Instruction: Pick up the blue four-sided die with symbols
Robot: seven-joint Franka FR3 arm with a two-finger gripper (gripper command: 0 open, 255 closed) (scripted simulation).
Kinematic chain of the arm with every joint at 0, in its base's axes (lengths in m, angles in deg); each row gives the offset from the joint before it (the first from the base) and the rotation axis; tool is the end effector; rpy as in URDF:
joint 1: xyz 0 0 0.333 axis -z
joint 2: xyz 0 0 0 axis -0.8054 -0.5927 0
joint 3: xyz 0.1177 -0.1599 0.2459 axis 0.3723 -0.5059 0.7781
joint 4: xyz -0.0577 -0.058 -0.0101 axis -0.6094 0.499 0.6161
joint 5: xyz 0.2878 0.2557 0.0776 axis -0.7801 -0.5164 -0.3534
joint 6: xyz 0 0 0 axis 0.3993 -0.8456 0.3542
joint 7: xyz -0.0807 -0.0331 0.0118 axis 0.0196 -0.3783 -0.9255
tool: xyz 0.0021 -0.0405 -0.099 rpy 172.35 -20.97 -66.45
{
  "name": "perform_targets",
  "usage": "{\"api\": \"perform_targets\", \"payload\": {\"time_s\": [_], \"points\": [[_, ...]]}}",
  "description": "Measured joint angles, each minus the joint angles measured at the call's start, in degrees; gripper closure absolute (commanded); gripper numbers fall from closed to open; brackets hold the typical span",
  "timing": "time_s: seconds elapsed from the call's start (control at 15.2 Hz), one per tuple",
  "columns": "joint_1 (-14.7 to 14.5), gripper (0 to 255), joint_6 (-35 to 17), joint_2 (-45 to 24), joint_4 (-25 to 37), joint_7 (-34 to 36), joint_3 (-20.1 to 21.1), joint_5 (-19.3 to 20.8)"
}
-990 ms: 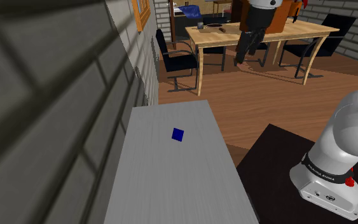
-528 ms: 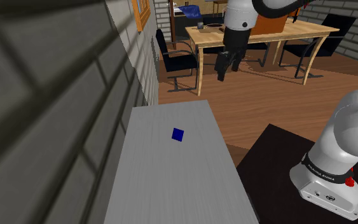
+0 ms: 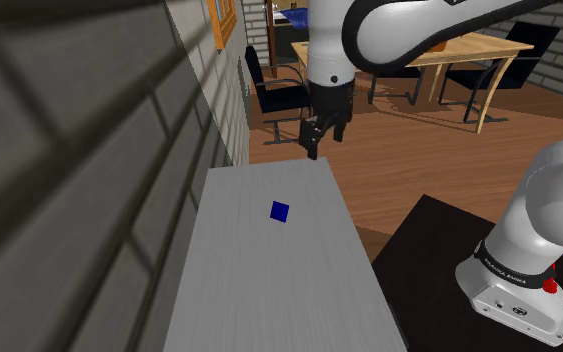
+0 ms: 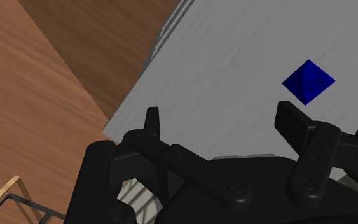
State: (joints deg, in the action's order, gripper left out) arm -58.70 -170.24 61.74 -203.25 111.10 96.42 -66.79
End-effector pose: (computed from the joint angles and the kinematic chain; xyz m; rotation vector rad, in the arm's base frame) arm 0.4006 0.1830 0.5033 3.0923 -0.0638 0.0787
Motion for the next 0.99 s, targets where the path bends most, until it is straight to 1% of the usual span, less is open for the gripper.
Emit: {"api": "perform_targets", "payload": {"time_s": [0.33,0.59,0.79,0.99], "points": [[-0.9,0,-3.1,-9.1,3.6,7.6,5.0,1.0],[-1.7,0,-4.7,-18.0,8.6,13.9,8.3,3.7],[-2.7,0,-5.5,-24.2,12.3,18.1,9.7,6.0],[-3.0,0,-7.1,-26.5,12.5,19.4,9.9,7.1]]}}
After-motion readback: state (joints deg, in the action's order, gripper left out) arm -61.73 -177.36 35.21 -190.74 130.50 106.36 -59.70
